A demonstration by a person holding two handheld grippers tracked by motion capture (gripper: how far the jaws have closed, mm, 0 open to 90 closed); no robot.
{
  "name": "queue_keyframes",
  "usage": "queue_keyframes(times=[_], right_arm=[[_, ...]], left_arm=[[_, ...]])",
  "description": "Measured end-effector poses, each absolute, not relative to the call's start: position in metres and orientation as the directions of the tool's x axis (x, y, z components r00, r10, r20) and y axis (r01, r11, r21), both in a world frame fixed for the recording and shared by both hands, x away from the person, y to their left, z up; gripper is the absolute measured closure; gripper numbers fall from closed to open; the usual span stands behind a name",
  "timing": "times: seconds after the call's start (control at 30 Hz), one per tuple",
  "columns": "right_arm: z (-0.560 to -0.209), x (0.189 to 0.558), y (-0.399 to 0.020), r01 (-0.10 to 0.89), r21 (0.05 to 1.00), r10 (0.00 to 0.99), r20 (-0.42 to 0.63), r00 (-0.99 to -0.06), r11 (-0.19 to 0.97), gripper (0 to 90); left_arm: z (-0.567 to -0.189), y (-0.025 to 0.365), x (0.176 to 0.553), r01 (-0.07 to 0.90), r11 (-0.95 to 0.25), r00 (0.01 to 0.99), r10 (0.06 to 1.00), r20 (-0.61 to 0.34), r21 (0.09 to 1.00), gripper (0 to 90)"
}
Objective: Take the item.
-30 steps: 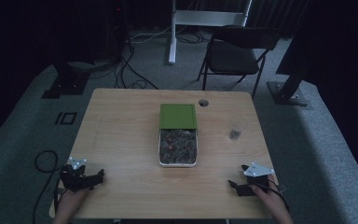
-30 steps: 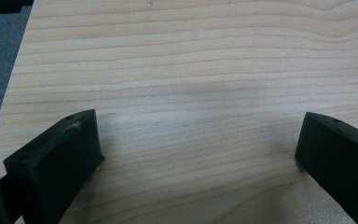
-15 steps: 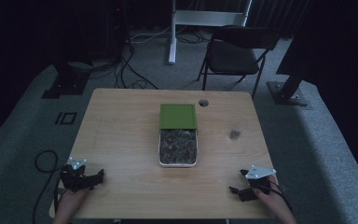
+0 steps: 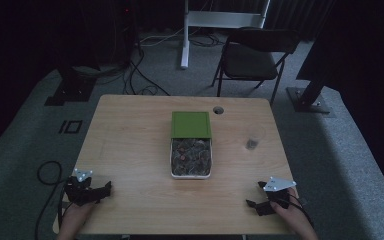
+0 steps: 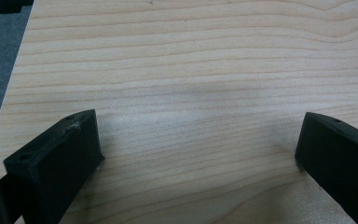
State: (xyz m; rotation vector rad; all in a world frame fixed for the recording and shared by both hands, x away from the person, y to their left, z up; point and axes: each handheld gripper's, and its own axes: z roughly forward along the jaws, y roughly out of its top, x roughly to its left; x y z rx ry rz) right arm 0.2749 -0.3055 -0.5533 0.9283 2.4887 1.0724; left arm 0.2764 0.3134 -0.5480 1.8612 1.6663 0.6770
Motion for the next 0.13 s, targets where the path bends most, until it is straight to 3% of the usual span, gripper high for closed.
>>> queue_keyframes(times=[0.13], right_arm=[[-0.5533, 0.2749, -0.3055, 0.450, 0.727, 0.655, 0.001, -0.755, 0.519, 11.6]], left_arm=[[-0.5480, 0.3134, 0.2764, 0.719, -0.084, 0.106, 0.994, 0.010, 0.690, 0.5]])
